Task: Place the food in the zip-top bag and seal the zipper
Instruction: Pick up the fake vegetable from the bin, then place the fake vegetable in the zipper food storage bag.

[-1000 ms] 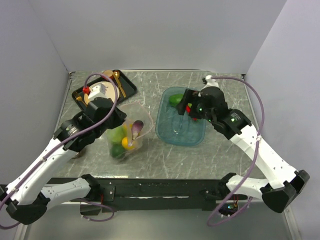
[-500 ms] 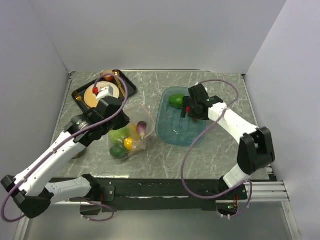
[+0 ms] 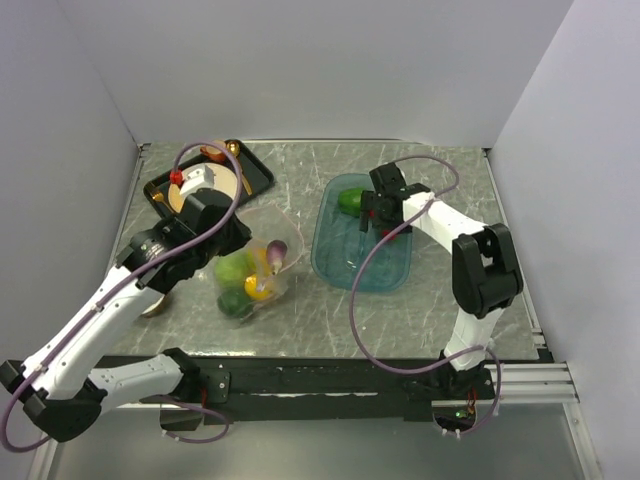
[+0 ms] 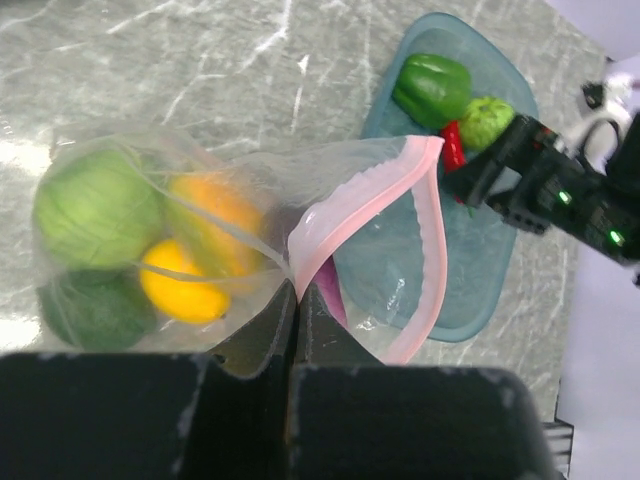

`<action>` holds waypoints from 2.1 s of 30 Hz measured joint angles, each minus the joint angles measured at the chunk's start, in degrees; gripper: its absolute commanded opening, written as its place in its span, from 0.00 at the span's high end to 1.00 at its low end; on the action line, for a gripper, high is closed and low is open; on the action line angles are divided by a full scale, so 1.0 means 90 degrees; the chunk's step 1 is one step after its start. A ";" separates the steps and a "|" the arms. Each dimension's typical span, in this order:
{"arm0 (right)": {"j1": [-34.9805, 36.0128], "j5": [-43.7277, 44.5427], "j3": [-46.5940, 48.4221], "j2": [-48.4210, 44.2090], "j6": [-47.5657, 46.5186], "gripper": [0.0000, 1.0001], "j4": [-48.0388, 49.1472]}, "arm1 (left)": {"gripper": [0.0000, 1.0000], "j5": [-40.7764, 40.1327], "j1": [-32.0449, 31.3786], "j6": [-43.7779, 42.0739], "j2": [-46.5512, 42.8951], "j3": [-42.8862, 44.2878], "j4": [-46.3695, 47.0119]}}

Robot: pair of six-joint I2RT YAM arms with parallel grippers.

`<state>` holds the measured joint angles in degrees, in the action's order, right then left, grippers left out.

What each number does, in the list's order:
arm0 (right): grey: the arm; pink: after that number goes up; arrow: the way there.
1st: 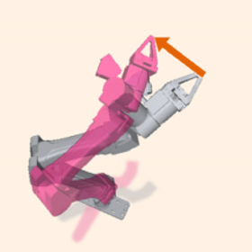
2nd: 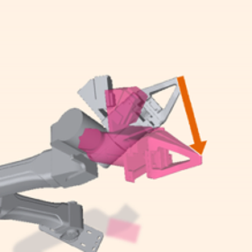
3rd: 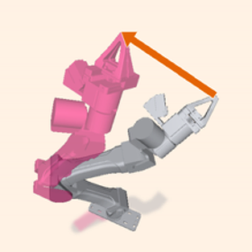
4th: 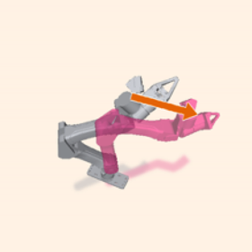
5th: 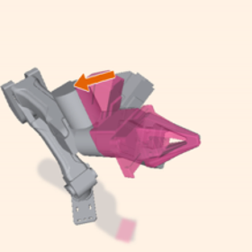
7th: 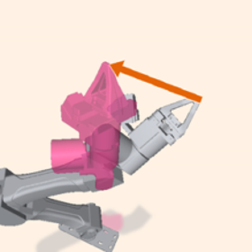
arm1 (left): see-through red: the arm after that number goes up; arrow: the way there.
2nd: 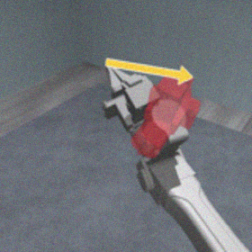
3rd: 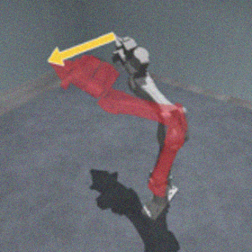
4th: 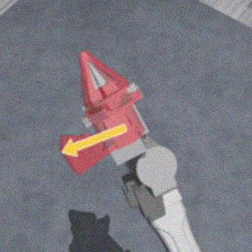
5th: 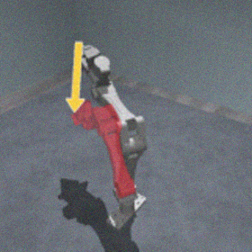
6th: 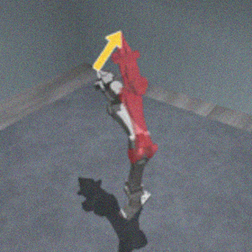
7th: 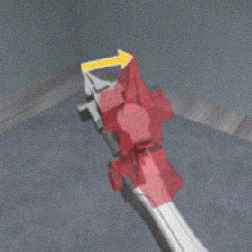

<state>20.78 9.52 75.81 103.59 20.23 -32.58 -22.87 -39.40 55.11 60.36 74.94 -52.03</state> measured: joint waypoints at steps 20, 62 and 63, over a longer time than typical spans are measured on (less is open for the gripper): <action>-0.0090 -0.0425 -0.0007 0.0517 -0.0508 0.85 0.0483 | 0.99 0.0223 0.0131 -0.0070 -0.0041 -0.0078 0.0175; 0.2664 -0.4010 -0.0789 -0.3252 0.1447 0.76 0.0282 | 0.99 0.1226 0.0131 -0.0279 0.0248 -0.0746 0.1372; 0.2664 -0.4000 -0.0687 -0.3140 0.1484 0.75 0.0233 | 0.99 0.1277 0.0131 -0.0311 0.0240 -0.0792 0.1433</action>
<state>44.75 -26.48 69.63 75.33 33.58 -30.48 -11.38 -38.22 52.31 62.52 67.81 -39.13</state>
